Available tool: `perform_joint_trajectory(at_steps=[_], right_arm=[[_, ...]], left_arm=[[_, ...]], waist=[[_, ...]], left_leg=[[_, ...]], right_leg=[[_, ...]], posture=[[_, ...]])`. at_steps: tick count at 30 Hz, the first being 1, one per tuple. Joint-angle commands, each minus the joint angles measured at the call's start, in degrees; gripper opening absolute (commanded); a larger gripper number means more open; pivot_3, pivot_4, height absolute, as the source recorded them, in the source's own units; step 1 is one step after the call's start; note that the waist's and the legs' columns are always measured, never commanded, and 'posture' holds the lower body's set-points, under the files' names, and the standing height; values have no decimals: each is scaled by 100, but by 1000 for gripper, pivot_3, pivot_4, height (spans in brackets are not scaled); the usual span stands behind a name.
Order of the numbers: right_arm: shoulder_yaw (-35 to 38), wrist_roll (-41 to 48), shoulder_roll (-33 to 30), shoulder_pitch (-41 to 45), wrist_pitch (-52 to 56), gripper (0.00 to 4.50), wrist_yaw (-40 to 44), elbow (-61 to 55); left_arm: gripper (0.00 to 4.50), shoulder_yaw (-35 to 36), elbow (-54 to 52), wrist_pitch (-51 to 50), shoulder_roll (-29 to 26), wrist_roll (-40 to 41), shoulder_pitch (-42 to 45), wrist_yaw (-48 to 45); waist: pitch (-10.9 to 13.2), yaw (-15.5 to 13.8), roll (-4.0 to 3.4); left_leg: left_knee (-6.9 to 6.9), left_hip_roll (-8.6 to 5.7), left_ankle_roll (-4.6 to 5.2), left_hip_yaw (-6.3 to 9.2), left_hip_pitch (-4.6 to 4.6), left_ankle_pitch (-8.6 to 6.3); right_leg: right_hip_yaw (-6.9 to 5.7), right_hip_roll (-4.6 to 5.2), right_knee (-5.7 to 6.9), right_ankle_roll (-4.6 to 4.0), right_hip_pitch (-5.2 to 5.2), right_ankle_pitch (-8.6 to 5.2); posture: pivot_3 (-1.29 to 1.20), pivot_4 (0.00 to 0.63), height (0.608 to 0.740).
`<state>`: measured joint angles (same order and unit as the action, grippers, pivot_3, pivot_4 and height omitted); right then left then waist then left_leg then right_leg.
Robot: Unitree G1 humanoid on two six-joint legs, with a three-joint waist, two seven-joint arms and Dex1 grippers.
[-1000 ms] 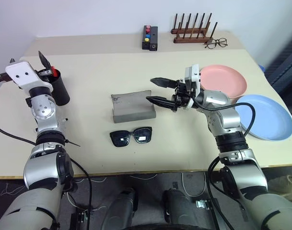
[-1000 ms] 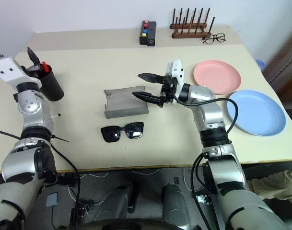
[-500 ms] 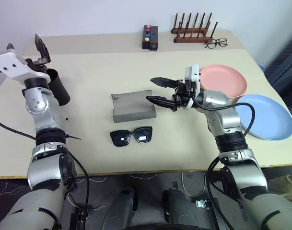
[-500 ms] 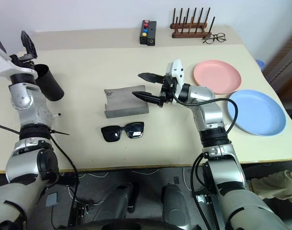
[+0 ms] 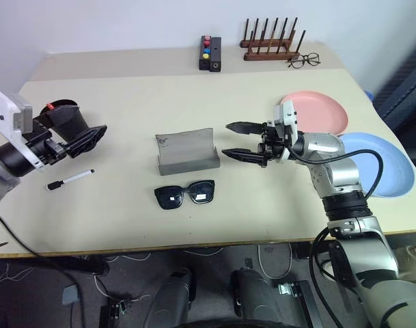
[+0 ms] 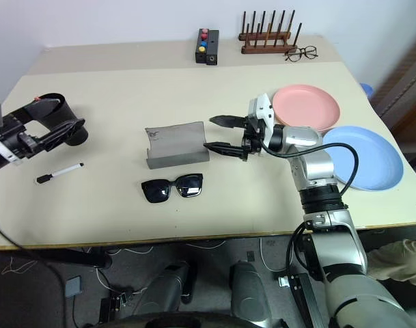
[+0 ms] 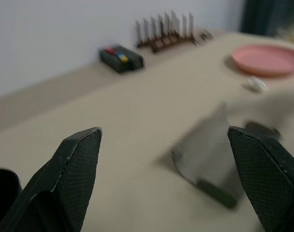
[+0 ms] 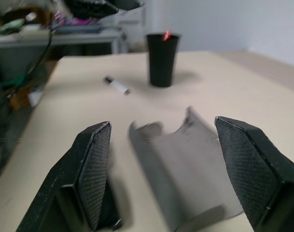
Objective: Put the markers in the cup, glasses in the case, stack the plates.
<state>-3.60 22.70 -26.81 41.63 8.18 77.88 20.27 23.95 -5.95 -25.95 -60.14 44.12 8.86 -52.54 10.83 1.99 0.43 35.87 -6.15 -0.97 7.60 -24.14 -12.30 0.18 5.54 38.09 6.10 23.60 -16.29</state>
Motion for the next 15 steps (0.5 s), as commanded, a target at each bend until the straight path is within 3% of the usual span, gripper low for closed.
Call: perform_joint_trajectory(at_steps=[1, 10, 15], right_arm=[[-107, -55, -124, 22, -210, 3512, 427, 11], [-155, -67, 72, 250, -348, 3512, 661, 105], [-158, -57, 151, 241, -322, 3512, 649, 9]], left_arm=[[4224, -133, 304, 179, -436, -504, -14, -726], [4224, -1404, 2003, 811, -670, -1930, 1215, -1623], [4224, -2210, 2877, 740, -822, -2987, 1990, -1674]], waist=[[0, 3, 0], [0, 9, 0], [0, 22, 0]], left_leg=[[-1, 2, 0, 0, 0, 0], [-14, 0, -1, -1, 4, 1], [-16, -1, -1, -2, 4, 1]], right_leg=[[0, 0, -1, 0, 1, 0], [-5, 1, -2, 0, 5, 0], [-5, -4, 0, 1, 7, 1]], posture=[[0, 150, 740], [0, 150, 740], [0, 150, 740]])
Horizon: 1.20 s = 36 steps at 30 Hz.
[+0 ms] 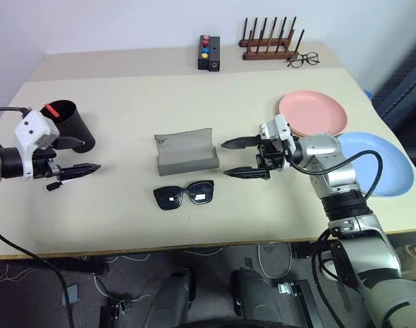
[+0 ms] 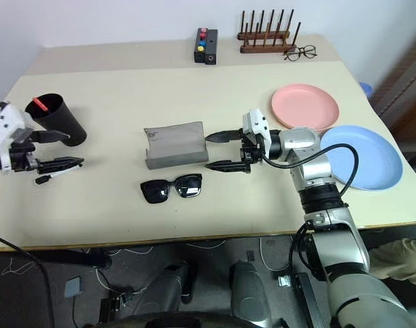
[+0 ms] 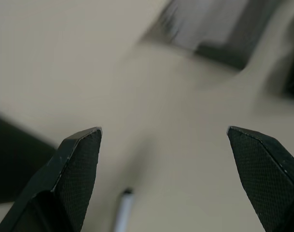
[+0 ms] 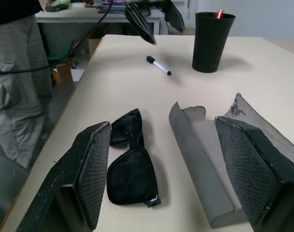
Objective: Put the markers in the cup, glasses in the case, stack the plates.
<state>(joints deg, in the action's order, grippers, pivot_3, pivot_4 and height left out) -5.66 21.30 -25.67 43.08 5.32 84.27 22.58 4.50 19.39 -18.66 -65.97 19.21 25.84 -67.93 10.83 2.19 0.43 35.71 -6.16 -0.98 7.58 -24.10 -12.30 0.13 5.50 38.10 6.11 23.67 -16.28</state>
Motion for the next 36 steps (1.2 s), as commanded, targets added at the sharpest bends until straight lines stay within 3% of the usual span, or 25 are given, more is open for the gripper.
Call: perform_joint_trajectory(at_steps=[1, 12, 30, 33, 36], right_arm=[[52, 84, 41, 105, -40, 3512, 7, -215], [85, 112, 62, 100, 10, 3512, -123, -320], [164, 199, -5, -49, 266, 3512, -462, -775], [197, 207, -49, -95, 314, 3512, -521, -863], [218, 221, -78, -136, 353, 3512, -575, -936]], left_arm=[[4224, -413, 489, 27, -259, -664, 404, -222], [4224, -1728, 2376, 1207, -46, -2385, 1756, -1026], [4224, -2371, 4254, 2288, 727, -3779, 2993, -829], [3376, -2439, 4323, 2350, 733, -3937, 3004, -813], [1921, -2460, 4352, 2401, 740, -4039, 2973, -767]], waist=[[0, 8, 0], [-1, 4, 1], [-1, 23, 4], [-1, 29, 4], [-1, 29, 4]], left_leg=[[0, 0, 0, -1, 0, 0], [4, -1, 1, -1, -2, 0], [25, -1, 2, 0, -9, 0], [26, -1, 2, 0, -9, 0], [27, -1, 3, 0, -9, 1]], right_leg=[[0, -1, 1, 0, 0, 0], [-3, -5, 6, 1, 1, 0], [-8, -6, 15, 4, 0, 0], [-8, -6, 16, 4, 1, 0], [-8, -7, 20, 4, 1, 0]], posture=[[0, 150, 740], [0, 150, 740], [0, 150, 740], [0, 150, 740], [0, 150, 740]])
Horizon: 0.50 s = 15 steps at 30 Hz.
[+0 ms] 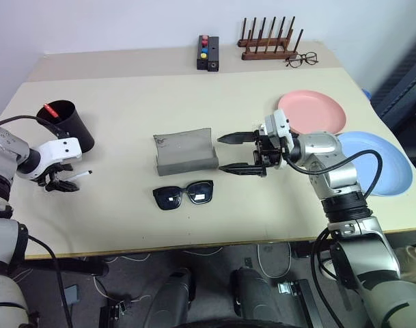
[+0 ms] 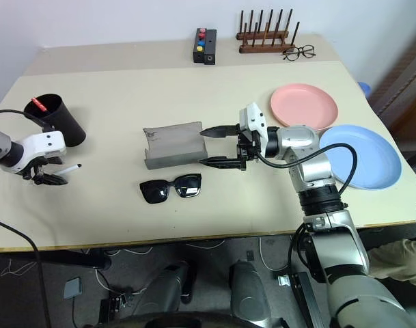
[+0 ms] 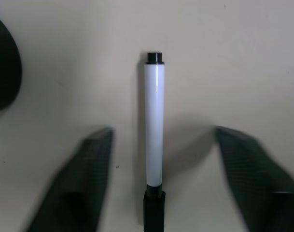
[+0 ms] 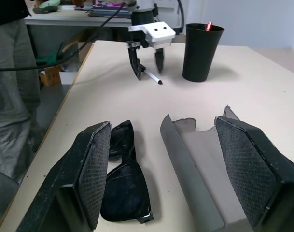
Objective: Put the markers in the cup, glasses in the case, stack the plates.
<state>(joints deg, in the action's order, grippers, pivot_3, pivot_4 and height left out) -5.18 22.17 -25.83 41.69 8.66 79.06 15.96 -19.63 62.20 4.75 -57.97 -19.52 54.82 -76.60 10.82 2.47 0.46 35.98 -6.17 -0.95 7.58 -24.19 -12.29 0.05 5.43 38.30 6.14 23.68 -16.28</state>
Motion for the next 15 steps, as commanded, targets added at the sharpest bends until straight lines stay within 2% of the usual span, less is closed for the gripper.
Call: perform_joint_trajectory(at_steps=[1, 3, 4, 12, 15], right_arm=[[173, 142, -73, -17, 28, 3512, -70, -301], [179, 147, -84, -33, 44, 3512, -102, -329], [182, 149, -86, -34, 51, 3512, -112, -334], [163, 138, -59, 41, -13, 3512, -157, -222], [166, 128, -45, 87, -55, 3512, -159, -143]], left_arm=[[1385, -44, 58, 67, -59, -182, 47, 93], [381, -25, 23, 78, -59, -198, -5, 69], [35, -11, 0, 81, -61, -201, -29, 56], [35, 212, -314, 89, -110, 3, -246, 24], [35, 639, -692, 153, -2, 561, -339, -148]], waist=[[0, 0, 0], [0, -2, 0], [0, -3, 0], [0, -5, 0], [0, -12, 0]], left_leg=[[1, 0, 0, 0, 0, 0], [3, 0, 0, 0, 0, 0], [4, 0, 0, 0, 0, 0], [6, 0, 0, 0, 0, 0], [6, 0, 0, 0, 0, 0]], right_leg=[[0, 0, 1, 0, 0, 0], [0, 0, 2, 0, 0, 0], [0, 0, 3, 0, 0, 0], [0, 1, 4, 0, -1, 0], [0, 1, 6, 0, 0, 0]], posture=[[0, 150, 740], [0, 150, 740], [0, 150, 740], [0, 150, 740], [0, 150, 740]])
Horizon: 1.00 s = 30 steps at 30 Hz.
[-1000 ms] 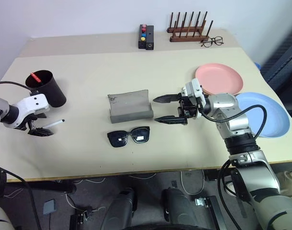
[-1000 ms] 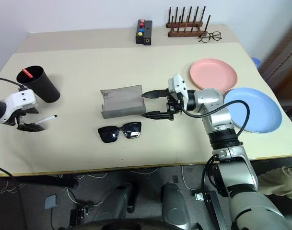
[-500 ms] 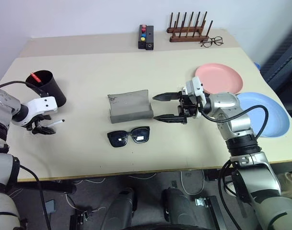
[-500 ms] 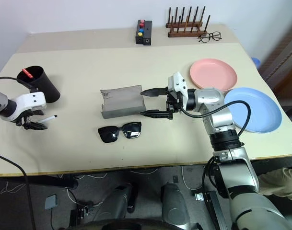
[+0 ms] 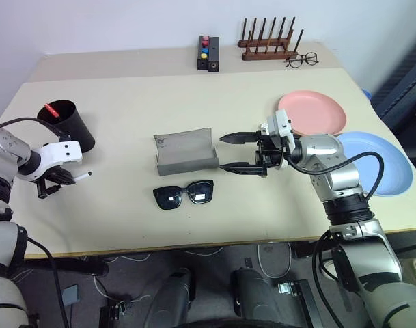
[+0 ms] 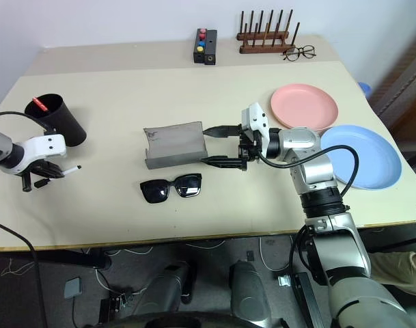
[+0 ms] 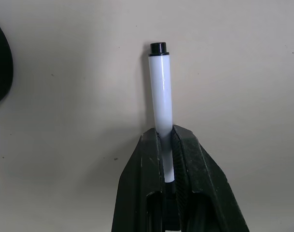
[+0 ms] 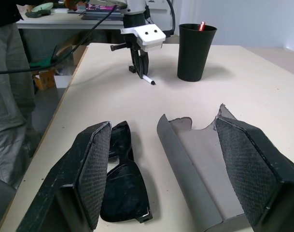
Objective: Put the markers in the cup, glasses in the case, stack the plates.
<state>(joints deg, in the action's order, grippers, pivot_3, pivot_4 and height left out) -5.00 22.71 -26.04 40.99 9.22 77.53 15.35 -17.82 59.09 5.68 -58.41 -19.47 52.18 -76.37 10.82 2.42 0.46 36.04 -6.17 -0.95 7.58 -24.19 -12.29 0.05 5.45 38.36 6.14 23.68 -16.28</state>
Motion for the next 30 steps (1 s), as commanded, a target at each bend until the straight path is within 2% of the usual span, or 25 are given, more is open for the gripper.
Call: perform_joint_trajectory(at_steps=[1, 4, 6, 8, 11, 14, 18, 26, 30], right_arm=[[152, 72, -25, 169, -127, 3512, -3, -52], [161, 68, -33, 191, -162, 3512, 19, 21], [166, 70, -39, 205, -181, 3512, 33, 72], [156, 62, -33, 225, -200, 3512, 46, 127], [153, 64, 11, 279, -205, 3512, 53, 204], [240, 118, 163, 438, -223, 3512, -64, 405], [359, 129, 338, 633, -388, 3512, -170, 699], [464, 104, 605, 859, -679, 3512, -218, 1081], [447, 89, 690, 893, -775, 3512, -215, 1147]], left_arm=[[35, 655, -558, 16, 121, 829, -105, -280], [35, 1207, -2056, -725, 325, 1908, -553, -932], [35, 1446, -3103, -1430, 459, 2450, -878, -1027], [35, 1698, -3912, -2064, 712, 2894, -1020, -728], [35, 2068, -4526, -2626, 1137, 3319, -1038, -54], [35, 2669, -4659, -2736, 1831, 3724, -829, 1097], [35, 3239, -4535, -2339, 2341, 3900, -674, 2182], [35, 4020, -4772, -1525, 2951, 4030, -682, 4017], [35, 4279, -4847, -1164, 2918, 3823, -673, 4914]], waist=[[0, -20, 0], [0, -48, 2], [0, -37, 2], [0, -13, 2], [0, 2, 2], [-1, 17, 1], [-1, 24, 2], [-3, -19, 4], [-3, -3, 5]], left_leg=[[1, 0, 0, 0, 0, 0], [12, 0, 0, 5, -10, 0], [15, -2, 0, 4, -15, 0], [16, 0, -1, 4, -16, 0], [14, 2, -1, 6, -15, 0], [14, 2, -9, 5, -13, 5], [13, 3, -25, 2, -14, 14], [20, -1, -26, 2, -15, 15], [20, -1, -27, 2, -15, 15]], right_leg=[[0, 0, 0, 0, 0, 0], [-4, 4, -3, 0, -1, 0], [-3, 7, -5, 1, 0, 0], [-3, 7, -5, 0, 1, 1], [-3, 5, -4, 0, 4, 1], [-2, 4, -3, 0, 5, 1], [-1, 5, -1, 0, 9, 1], [-2, 8, -5, 1, 4, 2], [-2, 9, -5, 2, 4, 2]], posture=[[0, 150, 740], [0, 150, 740], [0, 150, 740], [0, 150, 740], [0, 150, 740], [0, 150, 740], [0, 150, 740], [0, 150, 740], [0, 150, 740]])
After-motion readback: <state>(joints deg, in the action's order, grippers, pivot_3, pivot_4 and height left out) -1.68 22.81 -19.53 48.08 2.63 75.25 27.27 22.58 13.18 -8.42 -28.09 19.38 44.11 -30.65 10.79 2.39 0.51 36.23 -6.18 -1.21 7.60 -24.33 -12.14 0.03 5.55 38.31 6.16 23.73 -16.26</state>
